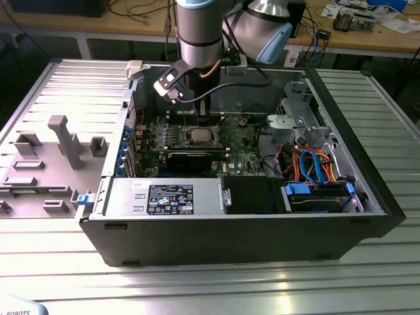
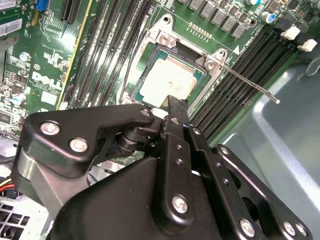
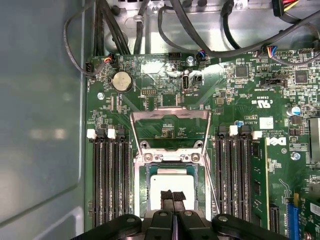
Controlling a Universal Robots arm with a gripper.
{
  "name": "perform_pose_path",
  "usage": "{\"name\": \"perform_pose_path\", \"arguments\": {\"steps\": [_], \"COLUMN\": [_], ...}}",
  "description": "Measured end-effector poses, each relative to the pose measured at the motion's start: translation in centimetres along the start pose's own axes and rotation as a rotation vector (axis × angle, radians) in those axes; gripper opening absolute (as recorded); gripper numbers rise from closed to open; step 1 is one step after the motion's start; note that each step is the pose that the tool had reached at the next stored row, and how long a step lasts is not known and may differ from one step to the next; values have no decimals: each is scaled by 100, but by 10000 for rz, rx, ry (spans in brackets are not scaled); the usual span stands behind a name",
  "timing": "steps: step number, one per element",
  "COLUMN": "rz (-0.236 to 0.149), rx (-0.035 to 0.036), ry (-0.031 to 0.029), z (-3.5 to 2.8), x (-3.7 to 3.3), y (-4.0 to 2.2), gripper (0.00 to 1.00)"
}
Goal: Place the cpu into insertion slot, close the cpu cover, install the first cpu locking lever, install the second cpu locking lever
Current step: 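Close the cpu cover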
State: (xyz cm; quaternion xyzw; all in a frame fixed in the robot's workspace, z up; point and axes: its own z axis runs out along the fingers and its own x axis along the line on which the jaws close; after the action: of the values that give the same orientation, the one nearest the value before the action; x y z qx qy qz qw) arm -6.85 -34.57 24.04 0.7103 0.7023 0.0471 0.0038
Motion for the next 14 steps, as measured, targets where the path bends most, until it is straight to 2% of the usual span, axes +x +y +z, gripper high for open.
{"name": "perform_pose_path", "arguments": {"steps": [9, 14], "rz": [1, 1], "rx": [0, -1], "ry": [-5, -4], "z": [-178, -187], "x": [11, 12], "y": [12, 13], "gripper": [11, 11]}}
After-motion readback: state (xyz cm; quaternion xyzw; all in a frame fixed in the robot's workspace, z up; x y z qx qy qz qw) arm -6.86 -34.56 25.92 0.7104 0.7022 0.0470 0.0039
